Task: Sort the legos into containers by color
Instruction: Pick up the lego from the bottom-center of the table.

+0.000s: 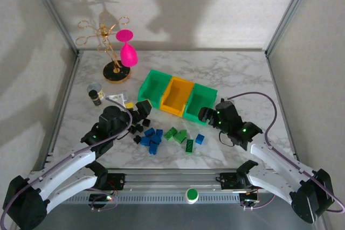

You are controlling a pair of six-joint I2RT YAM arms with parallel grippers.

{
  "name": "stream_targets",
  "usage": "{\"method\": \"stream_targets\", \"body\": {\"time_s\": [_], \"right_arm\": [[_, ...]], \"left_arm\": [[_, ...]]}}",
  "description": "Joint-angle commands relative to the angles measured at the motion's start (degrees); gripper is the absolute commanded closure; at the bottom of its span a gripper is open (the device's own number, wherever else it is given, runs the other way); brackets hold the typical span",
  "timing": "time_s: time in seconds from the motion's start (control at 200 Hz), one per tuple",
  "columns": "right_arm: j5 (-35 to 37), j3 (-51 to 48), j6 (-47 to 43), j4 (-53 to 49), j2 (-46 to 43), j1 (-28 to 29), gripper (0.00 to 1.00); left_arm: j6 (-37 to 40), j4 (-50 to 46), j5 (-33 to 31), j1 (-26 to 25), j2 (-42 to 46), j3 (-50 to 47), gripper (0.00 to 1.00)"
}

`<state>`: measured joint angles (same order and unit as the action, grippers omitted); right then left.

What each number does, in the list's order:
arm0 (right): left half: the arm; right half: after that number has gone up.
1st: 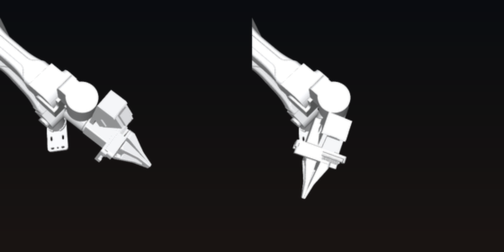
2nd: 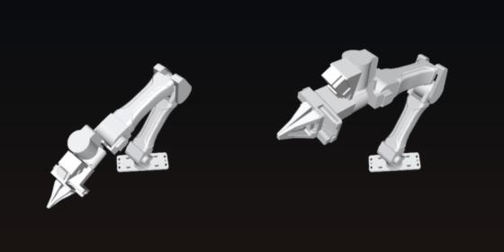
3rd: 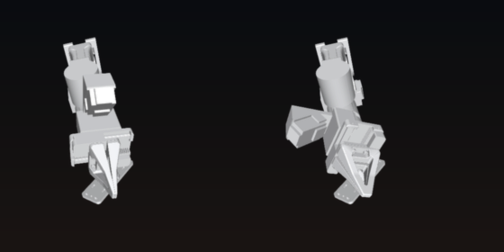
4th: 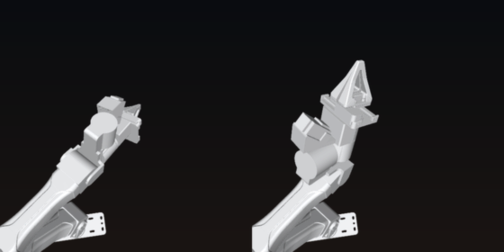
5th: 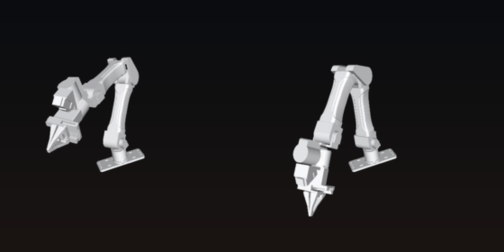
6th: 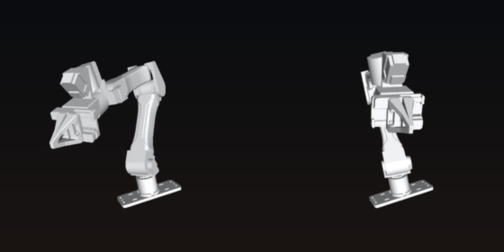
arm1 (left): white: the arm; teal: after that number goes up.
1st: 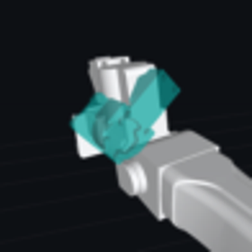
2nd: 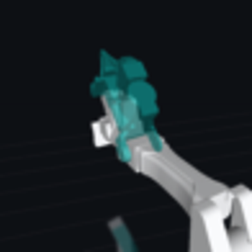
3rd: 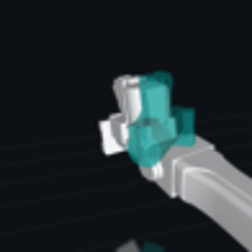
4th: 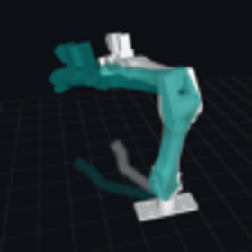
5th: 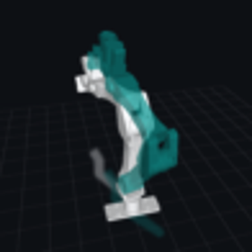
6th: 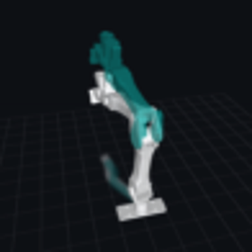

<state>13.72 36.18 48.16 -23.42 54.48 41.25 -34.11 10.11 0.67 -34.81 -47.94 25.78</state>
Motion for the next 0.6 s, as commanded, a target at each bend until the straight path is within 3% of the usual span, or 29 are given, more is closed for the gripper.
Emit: {"method": "stream_targets", "body": {"time_s": [0.0,0.31,0.596], "right_arm": [[4.9,2.0,6.5,-5.5,1.8,4.6,0.05],[7.0,-0.9,17.3,-7.5,6.8,14.2,0.13],[7.9,-1.4,19.6,-4.6,12.8,16.6,0.26]], "left_arm": [[0.5,-0.5,-0.2,-2.1,0.0,-0.2,0.01],[0.3,-1.3,-1.2,-7.3,-1.9,0.4,0.00],[-0.3,-1.2,-2.5,-9.4,-3.4,0.8,0.01]]}}
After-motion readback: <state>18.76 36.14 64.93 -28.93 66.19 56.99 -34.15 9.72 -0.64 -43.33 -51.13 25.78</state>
